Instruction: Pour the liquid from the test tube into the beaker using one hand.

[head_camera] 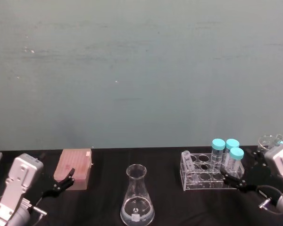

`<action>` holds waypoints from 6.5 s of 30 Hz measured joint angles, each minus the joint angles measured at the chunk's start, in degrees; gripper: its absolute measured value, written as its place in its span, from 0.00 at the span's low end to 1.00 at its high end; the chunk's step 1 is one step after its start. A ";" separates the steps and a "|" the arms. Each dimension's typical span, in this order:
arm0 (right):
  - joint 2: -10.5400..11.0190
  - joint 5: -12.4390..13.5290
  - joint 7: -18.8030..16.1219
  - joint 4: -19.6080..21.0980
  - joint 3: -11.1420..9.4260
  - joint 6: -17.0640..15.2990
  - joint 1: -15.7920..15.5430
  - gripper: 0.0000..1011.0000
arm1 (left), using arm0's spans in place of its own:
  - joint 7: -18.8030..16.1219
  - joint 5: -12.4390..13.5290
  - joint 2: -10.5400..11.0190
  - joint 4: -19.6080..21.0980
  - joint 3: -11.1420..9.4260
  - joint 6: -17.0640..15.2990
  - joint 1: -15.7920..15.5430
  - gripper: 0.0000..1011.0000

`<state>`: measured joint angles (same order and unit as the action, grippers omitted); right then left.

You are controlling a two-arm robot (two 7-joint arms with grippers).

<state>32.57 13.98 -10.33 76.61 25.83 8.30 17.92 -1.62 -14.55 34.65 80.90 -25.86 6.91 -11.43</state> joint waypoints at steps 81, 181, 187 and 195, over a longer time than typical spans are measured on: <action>-16.33 -3.35 -27.76 -35.57 1.70 3.62 23.71 0.99 | 0.00 0.00 0.00 0.00 0.00 0.00 0.00 0.99; -17.54 -4.40 -27.93 -38.17 1.39 4.12 24.83 0.19 | 0.00 0.00 0.00 0.00 0.00 0.00 0.00 0.99; -17.12 -4.24 -27.79 -36.48 0.80 3.72 24.25 0.19 | 0.00 0.00 0.00 0.00 0.00 0.00 0.00 0.99; -16.48 -3.35 -27.66 -33.74 -0.05 3.16 23.09 0.19 | 0.00 0.00 0.00 0.00 0.00 0.00 0.00 0.99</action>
<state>16.09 10.62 -38.00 42.88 25.79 11.46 41.01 -1.62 -14.55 34.65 80.90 -25.86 6.91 -11.43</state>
